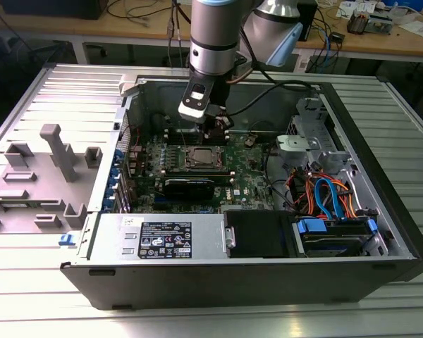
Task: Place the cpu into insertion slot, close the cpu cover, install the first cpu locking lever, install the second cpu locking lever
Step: 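Install the first cpu locking lever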
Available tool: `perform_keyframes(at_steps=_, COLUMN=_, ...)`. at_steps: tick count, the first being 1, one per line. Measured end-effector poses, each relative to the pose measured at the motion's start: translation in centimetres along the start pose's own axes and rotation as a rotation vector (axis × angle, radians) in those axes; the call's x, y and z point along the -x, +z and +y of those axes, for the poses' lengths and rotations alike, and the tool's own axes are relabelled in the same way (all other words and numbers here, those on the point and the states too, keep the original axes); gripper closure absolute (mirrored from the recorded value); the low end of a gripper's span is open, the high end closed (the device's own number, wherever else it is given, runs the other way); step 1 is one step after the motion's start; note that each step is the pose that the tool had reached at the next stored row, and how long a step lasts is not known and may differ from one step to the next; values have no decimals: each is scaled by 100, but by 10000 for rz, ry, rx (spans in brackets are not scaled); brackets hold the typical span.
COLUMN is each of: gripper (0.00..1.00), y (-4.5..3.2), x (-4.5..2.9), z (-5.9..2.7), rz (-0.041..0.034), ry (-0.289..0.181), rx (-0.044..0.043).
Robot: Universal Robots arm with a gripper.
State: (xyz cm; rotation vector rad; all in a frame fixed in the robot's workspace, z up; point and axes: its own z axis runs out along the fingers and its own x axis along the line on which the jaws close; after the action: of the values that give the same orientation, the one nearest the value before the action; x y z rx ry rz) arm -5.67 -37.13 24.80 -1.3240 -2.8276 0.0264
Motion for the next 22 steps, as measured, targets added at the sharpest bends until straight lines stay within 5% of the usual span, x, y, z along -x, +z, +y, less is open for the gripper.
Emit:
perform_keyframes(at_steps=18, gripper=89, y=1, x=-15, z=-39, rz=-5, ry=-213, rx=-2)
perform_keyframes(at_steps=22, gripper=89, y=1, x=-15, z=-40, rz=-30, ry=-1270, rx=-13)
